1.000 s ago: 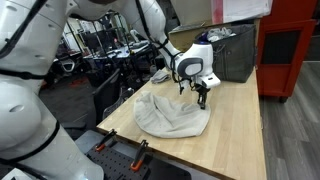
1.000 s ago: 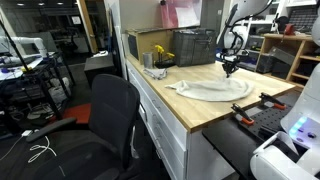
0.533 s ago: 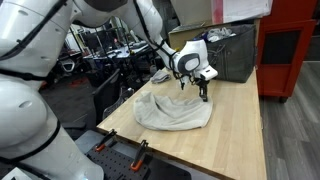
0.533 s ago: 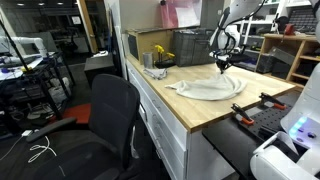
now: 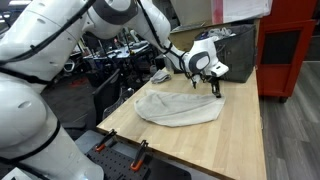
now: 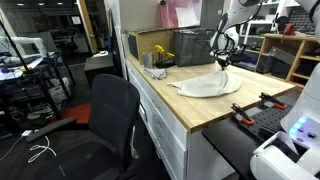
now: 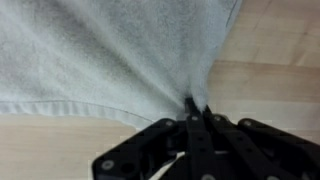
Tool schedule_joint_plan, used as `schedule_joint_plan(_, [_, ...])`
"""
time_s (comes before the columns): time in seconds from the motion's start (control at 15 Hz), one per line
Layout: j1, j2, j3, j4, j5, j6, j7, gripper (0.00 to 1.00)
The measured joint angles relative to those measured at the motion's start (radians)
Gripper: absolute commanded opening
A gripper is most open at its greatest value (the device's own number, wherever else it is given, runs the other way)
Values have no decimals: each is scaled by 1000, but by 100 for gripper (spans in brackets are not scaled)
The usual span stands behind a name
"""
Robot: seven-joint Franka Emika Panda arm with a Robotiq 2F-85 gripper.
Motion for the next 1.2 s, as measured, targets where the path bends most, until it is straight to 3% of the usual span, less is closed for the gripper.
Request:
schedule_joint_plan(0.13, [4, 43, -35, 49, -32, 17, 38, 1])
schedule_joint_plan(0.2, [7, 63, -51, 69, -43, 28, 56, 11])
schedule_joint_plan(0.27, [10, 81, -64, 85, -54, 42, 74, 30])
schedule_joint_plan(0.6, [20, 123, -71, 113, -67, 72, 101, 66])
schedule_joint_plan(0.87, [23, 93, -31, 51, -63, 159, 94, 95])
schedule_joint_plan(0.93, [22, 73, -14, 15, -58, 180, 89, 100])
schedule_joint_plan(1.2, [12, -37, 53, -170, -33, 276, 21, 100])
